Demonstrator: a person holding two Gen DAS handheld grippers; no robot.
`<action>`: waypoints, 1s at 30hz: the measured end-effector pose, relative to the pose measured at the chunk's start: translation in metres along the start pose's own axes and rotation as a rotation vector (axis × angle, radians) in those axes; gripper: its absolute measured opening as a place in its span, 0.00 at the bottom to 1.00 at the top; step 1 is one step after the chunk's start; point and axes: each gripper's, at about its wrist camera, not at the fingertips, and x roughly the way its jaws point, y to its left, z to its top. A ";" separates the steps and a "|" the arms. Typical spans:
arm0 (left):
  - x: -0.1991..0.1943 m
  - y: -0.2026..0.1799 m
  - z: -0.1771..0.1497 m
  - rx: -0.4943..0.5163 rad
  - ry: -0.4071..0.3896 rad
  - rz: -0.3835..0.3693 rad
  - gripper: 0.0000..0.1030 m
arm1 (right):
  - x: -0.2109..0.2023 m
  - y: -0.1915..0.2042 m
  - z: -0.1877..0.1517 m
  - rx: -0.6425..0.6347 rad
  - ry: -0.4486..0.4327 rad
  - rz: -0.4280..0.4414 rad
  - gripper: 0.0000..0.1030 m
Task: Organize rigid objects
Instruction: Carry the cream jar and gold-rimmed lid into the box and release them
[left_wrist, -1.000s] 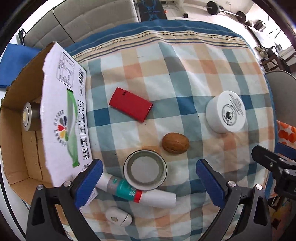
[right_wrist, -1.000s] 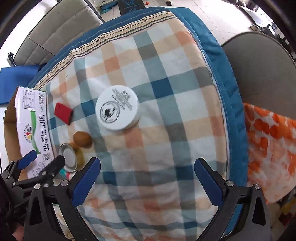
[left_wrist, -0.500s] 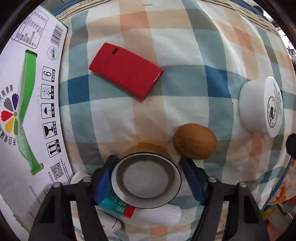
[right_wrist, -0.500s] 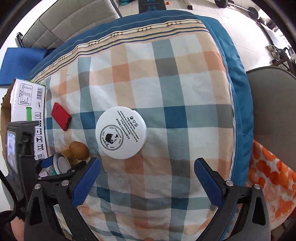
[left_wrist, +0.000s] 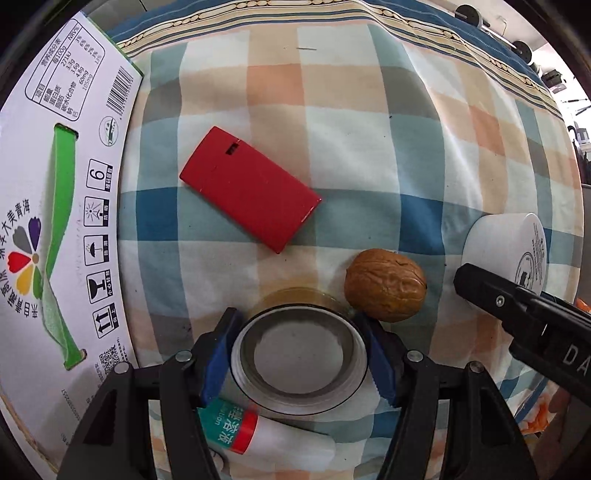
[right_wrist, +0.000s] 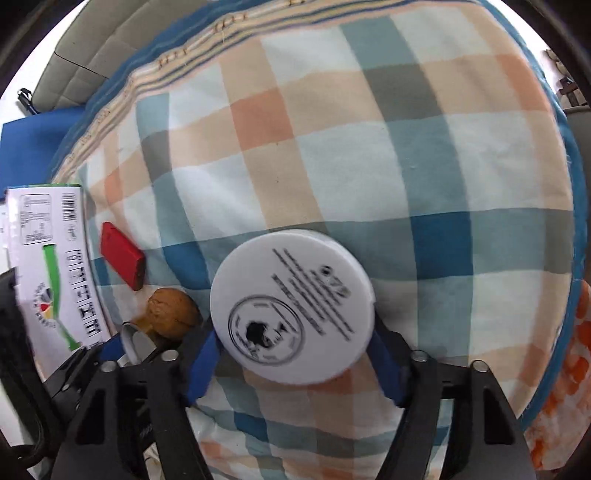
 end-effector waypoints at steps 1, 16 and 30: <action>-0.001 -0.001 0.000 0.004 -0.001 -0.003 0.60 | 0.000 0.003 0.000 0.004 -0.010 -0.022 0.69; 0.010 -0.059 -0.034 0.162 -0.027 0.018 0.63 | -0.002 -0.047 -0.059 0.051 0.033 -0.109 0.68; -0.014 -0.051 -0.039 0.170 -0.067 -0.004 0.60 | -0.012 -0.052 -0.064 0.068 -0.016 -0.168 0.67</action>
